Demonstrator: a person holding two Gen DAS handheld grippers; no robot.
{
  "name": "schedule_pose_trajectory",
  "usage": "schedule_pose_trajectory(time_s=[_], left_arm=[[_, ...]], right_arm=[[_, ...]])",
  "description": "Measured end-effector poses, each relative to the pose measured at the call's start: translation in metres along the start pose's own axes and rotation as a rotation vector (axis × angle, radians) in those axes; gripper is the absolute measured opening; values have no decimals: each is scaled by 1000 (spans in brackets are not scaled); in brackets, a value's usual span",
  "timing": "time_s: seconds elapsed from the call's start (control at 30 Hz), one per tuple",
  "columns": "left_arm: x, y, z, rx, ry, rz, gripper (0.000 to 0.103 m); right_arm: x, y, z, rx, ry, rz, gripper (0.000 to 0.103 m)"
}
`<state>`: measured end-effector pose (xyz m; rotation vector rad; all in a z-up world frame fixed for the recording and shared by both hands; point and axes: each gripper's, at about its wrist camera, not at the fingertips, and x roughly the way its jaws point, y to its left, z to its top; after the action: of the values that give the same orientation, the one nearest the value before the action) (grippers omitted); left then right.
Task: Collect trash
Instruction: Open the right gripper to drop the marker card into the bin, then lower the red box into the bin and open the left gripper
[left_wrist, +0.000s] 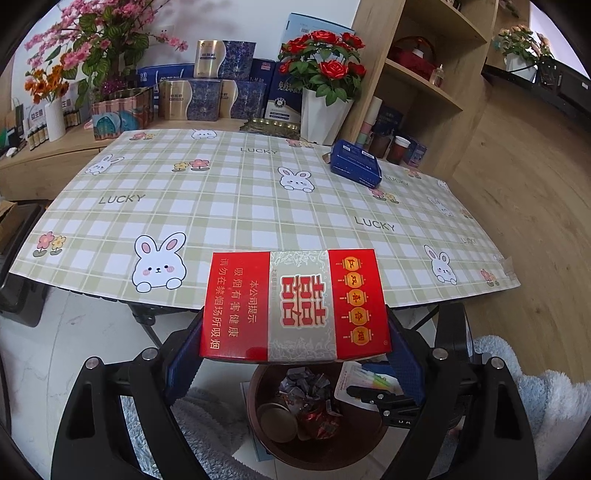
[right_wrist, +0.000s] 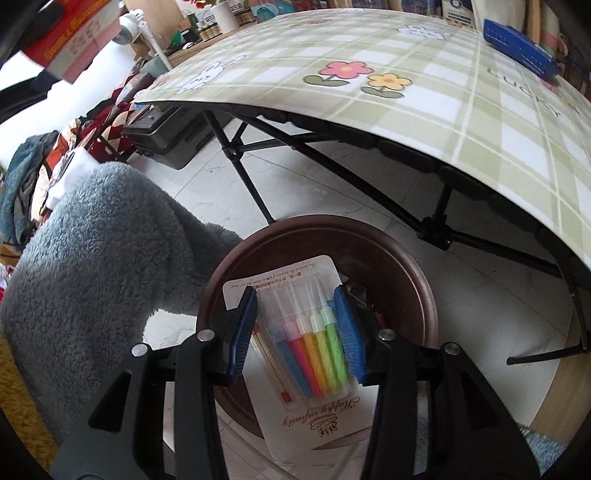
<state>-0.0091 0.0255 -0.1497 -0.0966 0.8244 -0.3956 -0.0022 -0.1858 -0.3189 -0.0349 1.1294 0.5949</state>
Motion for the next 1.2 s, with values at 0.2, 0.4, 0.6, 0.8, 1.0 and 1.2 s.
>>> schedule_pose_trajectory(time_s=[0.2, 0.4, 0.6, 0.8, 1.0, 1.2], left_arm=[[14, 3, -2, -29, 39, -13, 85], [19, -9, -4, 6, 42, -28, 85], [30, -18, -9, 48, 75, -62, 85], [41, -26, -16, 86, 108, -102, 85], [52, -38, -23, 176, 141, -102, 85], [63, -43, -30, 250, 167, -107, 85]], right_arm=[[-3, -11, 6, 27, -15, 7, 63], [-37, -5, 10, -5, -114, -15, 92], [-79, -10, 12, 6, -233, -74, 97], [-120, -26, 7, 95, -362, -149, 97], [-152, -47, -1, 176, -469, -224, 97], [-169, -61, -4, 213, -498, -273, 97]])
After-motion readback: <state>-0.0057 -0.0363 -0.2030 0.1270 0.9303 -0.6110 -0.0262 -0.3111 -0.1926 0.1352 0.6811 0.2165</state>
